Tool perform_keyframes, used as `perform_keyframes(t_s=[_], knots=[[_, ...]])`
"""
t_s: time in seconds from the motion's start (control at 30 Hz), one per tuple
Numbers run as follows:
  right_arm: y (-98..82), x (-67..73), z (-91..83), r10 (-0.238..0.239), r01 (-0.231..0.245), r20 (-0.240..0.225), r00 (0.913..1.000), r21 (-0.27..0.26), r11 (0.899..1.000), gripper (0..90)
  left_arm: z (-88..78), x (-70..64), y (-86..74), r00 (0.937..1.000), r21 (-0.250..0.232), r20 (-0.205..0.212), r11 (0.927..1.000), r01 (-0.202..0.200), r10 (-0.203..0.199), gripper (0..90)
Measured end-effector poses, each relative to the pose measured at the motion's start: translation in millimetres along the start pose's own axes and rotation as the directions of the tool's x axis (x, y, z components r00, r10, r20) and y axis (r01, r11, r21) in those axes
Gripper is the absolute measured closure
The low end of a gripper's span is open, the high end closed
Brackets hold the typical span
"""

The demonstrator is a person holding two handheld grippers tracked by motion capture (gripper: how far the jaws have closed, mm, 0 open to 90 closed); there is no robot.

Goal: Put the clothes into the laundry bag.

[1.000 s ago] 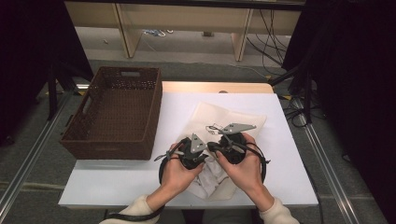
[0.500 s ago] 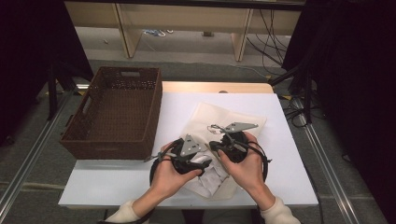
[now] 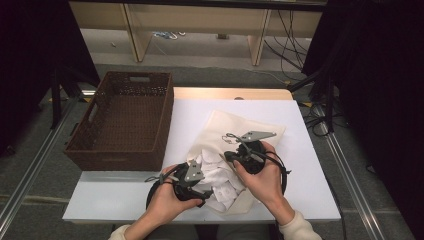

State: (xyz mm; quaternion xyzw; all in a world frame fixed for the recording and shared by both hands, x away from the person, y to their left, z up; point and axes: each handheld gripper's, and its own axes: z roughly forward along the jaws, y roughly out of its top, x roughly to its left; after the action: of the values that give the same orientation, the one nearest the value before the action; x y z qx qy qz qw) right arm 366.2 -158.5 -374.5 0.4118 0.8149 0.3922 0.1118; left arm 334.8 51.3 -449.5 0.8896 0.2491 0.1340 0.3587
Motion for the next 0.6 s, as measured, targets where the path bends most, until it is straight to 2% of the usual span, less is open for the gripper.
perform_keyframes(t_s=[0.03, 0.07, 0.13, 0.17, 0.2, 0.23, 0.27, 0.3, 0.33, 0.4, 0.47, 0.6], knots=[[0.2, -1.2, 0.0, -0.011, 0.011, 0.0, 0.9999, 0.005, 1.0, 90.0, 1.8, -0.6, -0.5, 1.0, 0.006, 0.003, 1.0, -0.006, 0.006, 32.1], [-0.1, -0.7, 0.0, 0.002, -0.002, -0.001, 1.0, 0.008, 1.0, 90.0, 3.6, -1.6, -1.0, 0.9999, 0.008, 0.0, 0.9999, -0.011, 0.011, 36.5], [-0.3, -3.1, 1.5, -0.036, 0.036, 0.006, 0.9993, -0.002, 0.999, 90.0, 6.2, -2.6, -1.1, 0.9997, 0.009, -0.01, 0.9997, -0.023, 0.023, 47.3], [-0.3, -2.1, 0.9, -0.021, 0.021, 0.005, 0.9998, 0.007, 1.0, 90.0, 8.0, -2.7, -1.1, 0.9999, 0.003, -0.004, 0.9999, -0.016, 0.016, 51.5], [-0.3, -2.4, 0.9, -0.025, 0.025, 0.007, 0.9997, 0.007, 1.0, 90.0, 9.2, -1.4, -0.9, 0.9999, 0.006, -0.003, 0.9999, -0.015, 0.015, 55.7], [-0.2, -0.6, 0.2, -0.003, 0.003, 0.008, 1.0, 0.013, 1.0, 90.0, 10.5, -1.0, -1.1, 1.0, 0.007, 0.003, 0.9999, -0.008, 0.008, 61.1], [0.0, -1.4, 0.2, -0.016, 0.016, 0.013, 0.9998, 0.01, 1.0, 90.0, 12.7, 0.0, -1.1, 1.0, 0.012, 0.002, 0.9999, -0.009, 0.009, 64.5], [0.1, -1.9, 0.7, -0.026, 0.026, 0.01, 0.9996, 0.007, 1.0, 90.0, 15.4, 0.7, -1.2, 1.0, 0.019, 0.006, 0.9998, -0.006, 0.006, 67.0], [-0.3, -0.3, 0.6, -0.003, 0.003, 0.006, 1.0, 0.015, 1.0, 90.0, 17.6, 0.3, -1.1, 0.9999, 0.022, 0.01, 0.9997, 0.002, -0.003, 69.5], [-0.4, -1.2, 1.8, -0.019, 0.019, 0.001, 0.9998, 0.012, 1.0, 90.0, 21.5, -0.2, -0.4, 0.9998, 0.018, 0.008, 0.9996, 0.021, -0.021, 73.4], [-0.3, -1.9, 2.3, -0.032, 0.032, 0.002, 0.9995, 0.01, 0.999, 90.0, 22.4, 1.0, 1.1, 0.9996, 0.027, 0.018, 0.9994, 0.02, -0.021, 76.4], [-0.1, -1.6, 2.3, -0.032, 0.033, -0.006, 0.9995, 0.016, 0.999, 90.0, 23.0, 2.4, 3.8, 0.9962, 0.002, 0.031, 0.9966, 0.082, -0.082, 83.0]])
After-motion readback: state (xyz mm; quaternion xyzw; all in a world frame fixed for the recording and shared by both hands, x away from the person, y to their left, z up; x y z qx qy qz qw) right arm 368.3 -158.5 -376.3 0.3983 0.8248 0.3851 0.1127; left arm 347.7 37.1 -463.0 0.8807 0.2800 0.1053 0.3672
